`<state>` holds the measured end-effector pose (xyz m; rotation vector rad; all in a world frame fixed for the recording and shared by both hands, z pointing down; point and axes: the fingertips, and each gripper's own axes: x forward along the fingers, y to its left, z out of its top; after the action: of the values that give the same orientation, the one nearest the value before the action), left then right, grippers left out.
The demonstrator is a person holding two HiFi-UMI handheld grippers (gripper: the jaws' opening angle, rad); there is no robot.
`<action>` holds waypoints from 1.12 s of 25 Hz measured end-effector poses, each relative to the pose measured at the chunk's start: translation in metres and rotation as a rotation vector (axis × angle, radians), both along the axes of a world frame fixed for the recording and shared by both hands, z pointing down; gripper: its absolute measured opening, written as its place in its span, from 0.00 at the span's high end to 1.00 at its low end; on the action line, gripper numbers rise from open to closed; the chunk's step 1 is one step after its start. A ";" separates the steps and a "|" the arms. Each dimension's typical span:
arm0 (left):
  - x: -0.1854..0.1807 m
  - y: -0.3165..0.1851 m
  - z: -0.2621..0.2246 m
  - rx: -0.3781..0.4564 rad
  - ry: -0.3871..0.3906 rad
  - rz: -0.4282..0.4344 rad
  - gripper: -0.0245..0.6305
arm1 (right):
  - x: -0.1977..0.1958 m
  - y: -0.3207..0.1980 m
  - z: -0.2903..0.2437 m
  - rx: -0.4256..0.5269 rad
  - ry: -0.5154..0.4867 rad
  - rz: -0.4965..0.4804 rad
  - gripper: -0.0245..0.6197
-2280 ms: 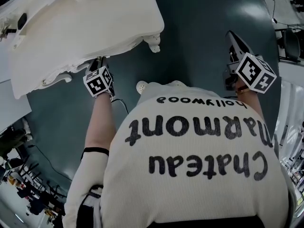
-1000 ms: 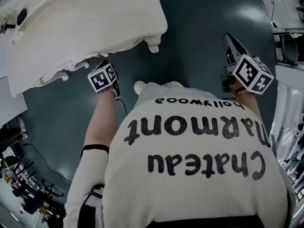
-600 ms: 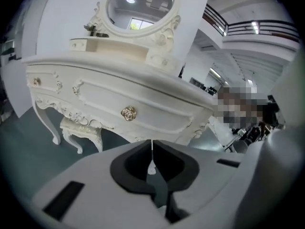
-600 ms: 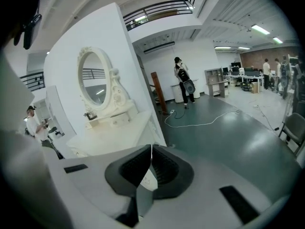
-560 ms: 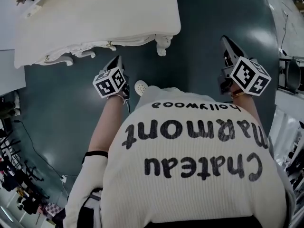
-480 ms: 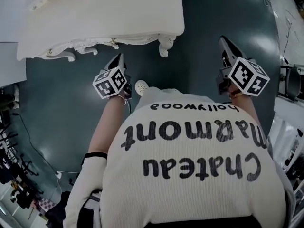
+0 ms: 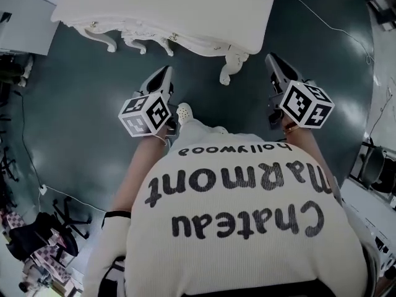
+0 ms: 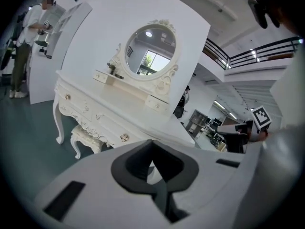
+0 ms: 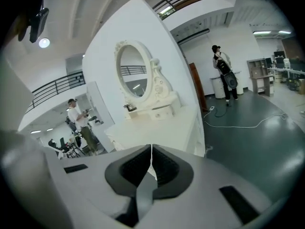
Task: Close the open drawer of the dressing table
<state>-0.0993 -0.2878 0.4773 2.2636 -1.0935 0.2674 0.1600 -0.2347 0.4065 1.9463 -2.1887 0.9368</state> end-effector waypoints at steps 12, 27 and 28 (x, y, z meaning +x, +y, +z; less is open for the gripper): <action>-0.029 0.063 -0.062 0.083 0.055 -0.175 0.95 | -0.066 0.000 -0.023 0.081 -0.010 -0.265 0.91; -0.038 0.111 -0.055 0.094 0.043 -0.290 0.95 | -0.077 0.019 -0.016 0.084 0.010 -0.392 0.91; -0.039 0.112 -0.055 0.094 0.042 -0.295 0.95 | -0.078 0.019 -0.016 0.086 0.010 -0.396 0.91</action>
<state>-0.1384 -0.1760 0.4227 2.1406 -1.4229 0.0486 0.0818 -0.2159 0.3901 1.4532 -2.5108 0.7775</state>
